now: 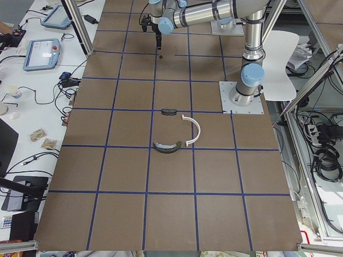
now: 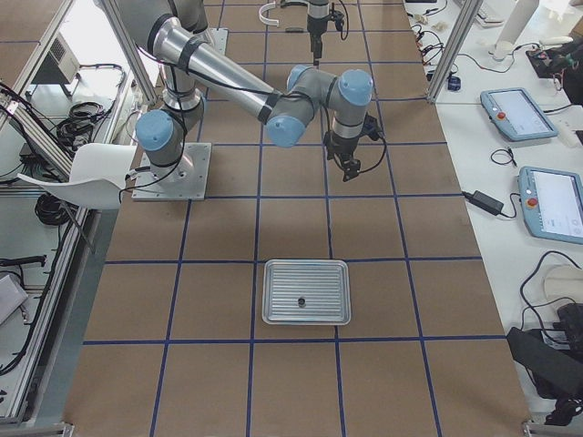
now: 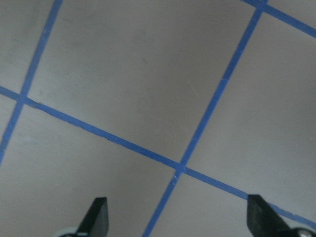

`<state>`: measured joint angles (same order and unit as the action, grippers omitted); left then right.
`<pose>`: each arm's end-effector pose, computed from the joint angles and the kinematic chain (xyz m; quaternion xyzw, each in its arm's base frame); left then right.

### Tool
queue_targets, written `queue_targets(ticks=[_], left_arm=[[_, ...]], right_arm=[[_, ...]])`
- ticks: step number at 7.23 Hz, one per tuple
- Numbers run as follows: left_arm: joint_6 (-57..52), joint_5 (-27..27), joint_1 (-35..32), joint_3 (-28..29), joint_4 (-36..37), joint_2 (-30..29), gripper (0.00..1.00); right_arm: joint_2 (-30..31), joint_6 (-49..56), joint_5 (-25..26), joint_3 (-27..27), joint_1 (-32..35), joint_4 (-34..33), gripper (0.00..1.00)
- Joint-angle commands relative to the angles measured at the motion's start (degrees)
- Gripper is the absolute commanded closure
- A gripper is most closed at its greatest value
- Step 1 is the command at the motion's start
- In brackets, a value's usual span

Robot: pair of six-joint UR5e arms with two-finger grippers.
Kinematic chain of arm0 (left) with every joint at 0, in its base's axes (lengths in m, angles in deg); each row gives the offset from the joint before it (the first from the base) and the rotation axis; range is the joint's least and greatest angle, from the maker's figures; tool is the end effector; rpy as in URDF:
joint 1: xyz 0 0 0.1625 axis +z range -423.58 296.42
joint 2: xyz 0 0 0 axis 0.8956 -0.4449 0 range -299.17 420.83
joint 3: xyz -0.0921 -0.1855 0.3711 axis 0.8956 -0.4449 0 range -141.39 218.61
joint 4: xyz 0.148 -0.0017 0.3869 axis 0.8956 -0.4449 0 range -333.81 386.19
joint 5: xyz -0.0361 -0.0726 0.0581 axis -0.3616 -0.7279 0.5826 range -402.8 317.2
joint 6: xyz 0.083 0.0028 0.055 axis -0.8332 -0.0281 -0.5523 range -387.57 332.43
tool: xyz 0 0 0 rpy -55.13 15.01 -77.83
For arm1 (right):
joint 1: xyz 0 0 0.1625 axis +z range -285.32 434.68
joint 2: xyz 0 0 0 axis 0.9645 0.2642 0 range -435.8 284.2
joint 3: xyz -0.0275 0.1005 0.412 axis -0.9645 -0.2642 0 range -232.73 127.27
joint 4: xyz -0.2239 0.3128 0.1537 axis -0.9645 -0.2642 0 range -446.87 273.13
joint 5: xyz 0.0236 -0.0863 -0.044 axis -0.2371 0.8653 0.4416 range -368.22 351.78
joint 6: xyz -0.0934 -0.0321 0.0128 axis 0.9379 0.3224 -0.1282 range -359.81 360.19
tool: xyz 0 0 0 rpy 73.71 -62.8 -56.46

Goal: Place bearing gear from tray to pile

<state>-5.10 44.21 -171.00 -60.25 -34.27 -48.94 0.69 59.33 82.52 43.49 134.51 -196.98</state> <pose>-0.3086 -0.5209 0.2766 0.0438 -0.9987 -0.0015 0.0272 -0.1717 -0.5581 0.3444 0.2501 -0.9682 -0.0021 0.0069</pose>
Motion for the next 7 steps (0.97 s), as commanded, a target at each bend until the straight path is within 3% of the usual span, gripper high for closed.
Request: queue_targets(ticks=[1, 4, 6, 7], left_arm=[[2.1, 0.1, -2.1, -5.1, 12.1, -5.0, 0.00], [1.9, 0.4, -2.1, -4.6, 15.5, -7.8, 0.00], [2.7, 0.4, -2.1, -4.5, 15.5, -8.9, 0.15], [2.5, 0.3, -2.1, -4.6, 15.4, -8.9, 0.28]], right_arm=[[-0.5, 17.4, 1.4, -0.1, -12.6, -0.1, 0.01], [-5.1, 38.0, 2.3, -2.9, -20.5, -0.9, 0.09], [-12.3, 49.8, 0.3, -6.8, -24.2, -3.1, 0.10], [-16.1, 53.2, -0.6, -8.5, -25.2, -4.8, 0.11]])
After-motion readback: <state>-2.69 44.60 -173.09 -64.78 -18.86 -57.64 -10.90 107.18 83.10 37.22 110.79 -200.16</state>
